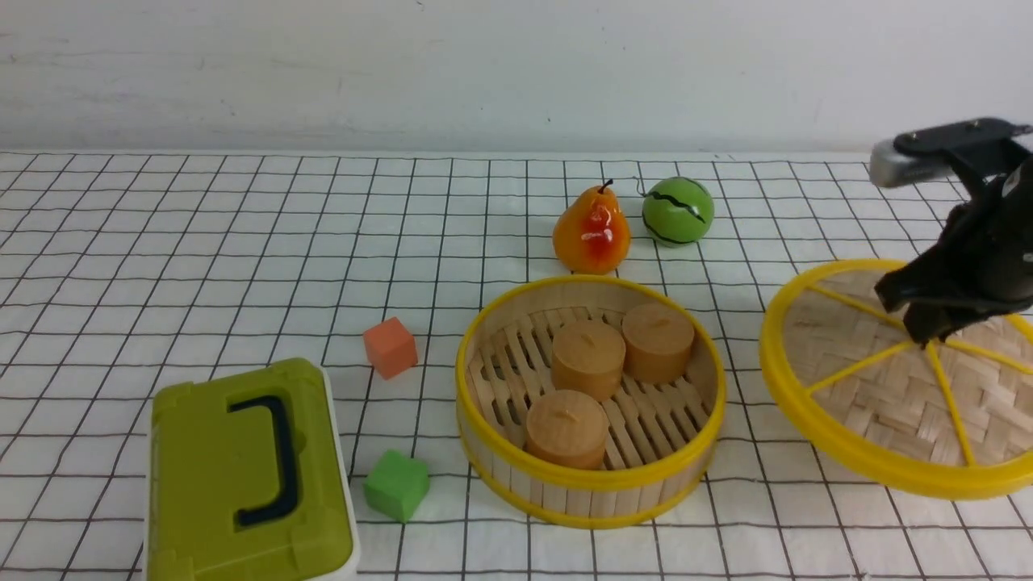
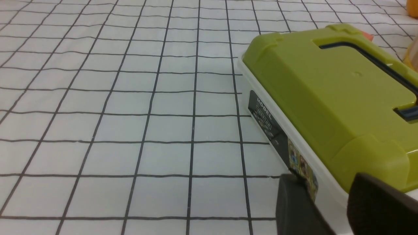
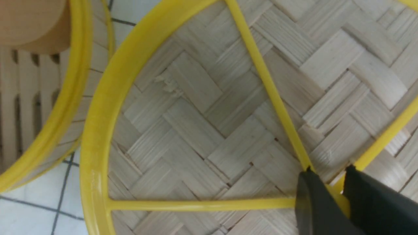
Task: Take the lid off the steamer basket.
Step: Use the right arm to place the steamer lid on the table
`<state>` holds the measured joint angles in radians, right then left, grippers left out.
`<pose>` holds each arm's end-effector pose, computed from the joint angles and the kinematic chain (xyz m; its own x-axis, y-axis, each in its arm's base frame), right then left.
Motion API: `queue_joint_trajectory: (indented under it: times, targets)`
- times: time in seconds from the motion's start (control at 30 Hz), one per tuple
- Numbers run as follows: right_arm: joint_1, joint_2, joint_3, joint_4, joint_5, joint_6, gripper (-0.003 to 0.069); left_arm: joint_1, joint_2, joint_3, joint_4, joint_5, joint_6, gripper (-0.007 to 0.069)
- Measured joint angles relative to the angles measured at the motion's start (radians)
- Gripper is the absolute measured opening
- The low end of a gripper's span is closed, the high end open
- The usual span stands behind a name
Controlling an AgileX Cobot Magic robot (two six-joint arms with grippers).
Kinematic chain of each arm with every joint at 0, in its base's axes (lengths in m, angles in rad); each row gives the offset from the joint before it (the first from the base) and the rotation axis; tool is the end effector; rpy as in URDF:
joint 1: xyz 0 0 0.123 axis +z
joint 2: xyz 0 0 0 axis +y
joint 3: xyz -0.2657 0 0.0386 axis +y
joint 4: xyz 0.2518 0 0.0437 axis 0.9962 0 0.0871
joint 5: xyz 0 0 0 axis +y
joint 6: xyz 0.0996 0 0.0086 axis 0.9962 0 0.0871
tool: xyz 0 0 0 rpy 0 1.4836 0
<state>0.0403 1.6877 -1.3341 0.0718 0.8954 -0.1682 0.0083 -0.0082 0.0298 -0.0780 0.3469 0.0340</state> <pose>0.3599 0.0201 0.2446 -0.9016 -0.1592 -0.4021 -0.1747 0.9846 0.0019 0.0827 -0.0020 0.1699 -0.2771 -0.0416 -0.9599 0.0063 0.9990 -0.0451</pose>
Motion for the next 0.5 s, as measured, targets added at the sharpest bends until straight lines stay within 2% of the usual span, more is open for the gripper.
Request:
queue_joint_trajectory:
  times: [0.3, 0.5]
  targets:
    - [0.000, 0.133, 0.023, 0.037, -0.129, 0.000, 0.0106, 0.000, 0.000, 0.000, 0.000, 0.000, 0.000, 0.0239]
    - [0.000, 0.165, 0.023, 0.041, -0.143, 0.000, 0.0185, 0.000, 0.000, 0.000, 0.000, 0.000, 0.000, 0.0239]
